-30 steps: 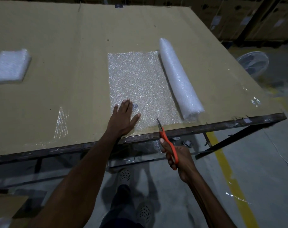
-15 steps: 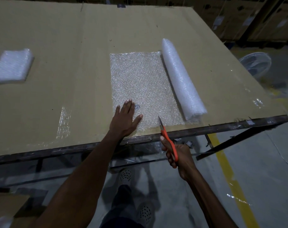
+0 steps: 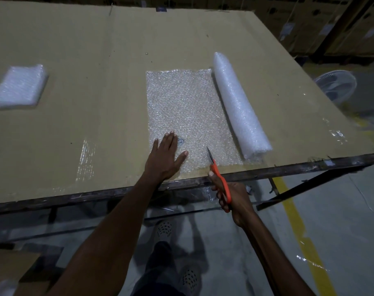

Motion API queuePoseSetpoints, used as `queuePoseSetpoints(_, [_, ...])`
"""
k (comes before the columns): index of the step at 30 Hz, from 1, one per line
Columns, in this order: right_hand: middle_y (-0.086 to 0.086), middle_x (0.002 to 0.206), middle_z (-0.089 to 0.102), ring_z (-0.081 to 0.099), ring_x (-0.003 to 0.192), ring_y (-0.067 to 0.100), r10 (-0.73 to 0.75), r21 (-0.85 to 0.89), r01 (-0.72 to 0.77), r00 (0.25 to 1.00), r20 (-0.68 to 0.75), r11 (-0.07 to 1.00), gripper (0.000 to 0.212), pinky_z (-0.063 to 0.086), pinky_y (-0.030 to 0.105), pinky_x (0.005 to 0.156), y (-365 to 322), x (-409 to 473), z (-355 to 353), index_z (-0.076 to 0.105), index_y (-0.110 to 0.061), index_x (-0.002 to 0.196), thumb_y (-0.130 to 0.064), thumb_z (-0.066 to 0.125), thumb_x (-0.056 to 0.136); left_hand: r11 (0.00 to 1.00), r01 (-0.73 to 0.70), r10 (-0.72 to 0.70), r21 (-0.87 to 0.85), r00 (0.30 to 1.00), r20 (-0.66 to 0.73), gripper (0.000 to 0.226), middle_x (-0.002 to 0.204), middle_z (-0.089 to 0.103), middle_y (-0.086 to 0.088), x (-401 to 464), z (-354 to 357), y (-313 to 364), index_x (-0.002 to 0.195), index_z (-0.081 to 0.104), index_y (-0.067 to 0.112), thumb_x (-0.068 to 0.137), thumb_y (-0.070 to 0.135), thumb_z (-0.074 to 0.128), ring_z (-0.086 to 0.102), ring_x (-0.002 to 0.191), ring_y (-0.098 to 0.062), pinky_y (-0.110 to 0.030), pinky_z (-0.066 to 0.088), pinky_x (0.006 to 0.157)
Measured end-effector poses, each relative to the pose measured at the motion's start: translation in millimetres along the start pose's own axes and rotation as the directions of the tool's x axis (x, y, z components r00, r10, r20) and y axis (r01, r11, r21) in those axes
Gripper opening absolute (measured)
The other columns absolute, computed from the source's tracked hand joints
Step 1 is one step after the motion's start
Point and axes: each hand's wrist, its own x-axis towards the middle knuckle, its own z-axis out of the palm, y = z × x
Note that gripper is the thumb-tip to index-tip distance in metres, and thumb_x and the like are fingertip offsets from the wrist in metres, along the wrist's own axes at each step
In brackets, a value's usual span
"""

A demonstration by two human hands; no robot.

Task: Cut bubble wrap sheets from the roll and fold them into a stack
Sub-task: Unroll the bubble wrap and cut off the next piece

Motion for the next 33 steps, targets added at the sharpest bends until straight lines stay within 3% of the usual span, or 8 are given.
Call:
queuePoseSetpoints(17, [0.006, 0.052, 0.048, 0.038, 0.037, 0.011, -0.004, -0.001, 0.004, 1.0, -0.017, 1.0, 0.053, 0.026, 0.02, 0.04, -7, 12, 4, 0.071, 0.0, 0.08, -0.051, 0.085, 0.075, 1.0, -0.007, 0.007, 0.0, 1.0, -0.001, 0.078, 0.168, 0.005, -0.006, 0, 1, -1, 0.16, 0.013, 0.01, 0.102, 0.063, 0.017, -0.001, 0.155, -0.018, -0.044, -0.002, 0.124])
queuePoseSetpoints(23, [0.005, 0.055, 0.05, 0.038, 0.04, 0.013, -0.01, -0.024, 0.01, 1.0, -0.005, 1.0, 0.053, 0.025, 0.02, 0.041, -17, 17, 10, 0.069, -0.012, 0.07, -0.063, 0.084, 0.07, 1.0, -0.001, 0.001, 0.0, 1.0, 0.009, 0.082, 0.168, 0.002, -0.005, -1, 0, -1, 0.16, 0.011, 0.011, 0.099, 0.066, 0.011, -0.003, 0.154, -0.016, -0.043, -0.003, 0.124])
queuePoseSetpoints(33, [0.005, 0.054, 0.05, 0.038, 0.04, 0.013, -0.003, -0.02, 0.003, 1.0, -0.005, 1.0, 0.056, 0.024, 0.02, 0.04, -22, 21, 12, 0.067, -0.012, 0.067, -0.065, 0.084, 0.069, 1.0, -0.002, 0.002, -0.005, 1.0, 0.01, 0.085, 0.168, 0.002, -0.005, -1, 0, 0, 0.16, 0.011, 0.011, 0.096, 0.068, 0.007, -0.004, 0.154, -0.016, -0.041, -0.006, 0.123])
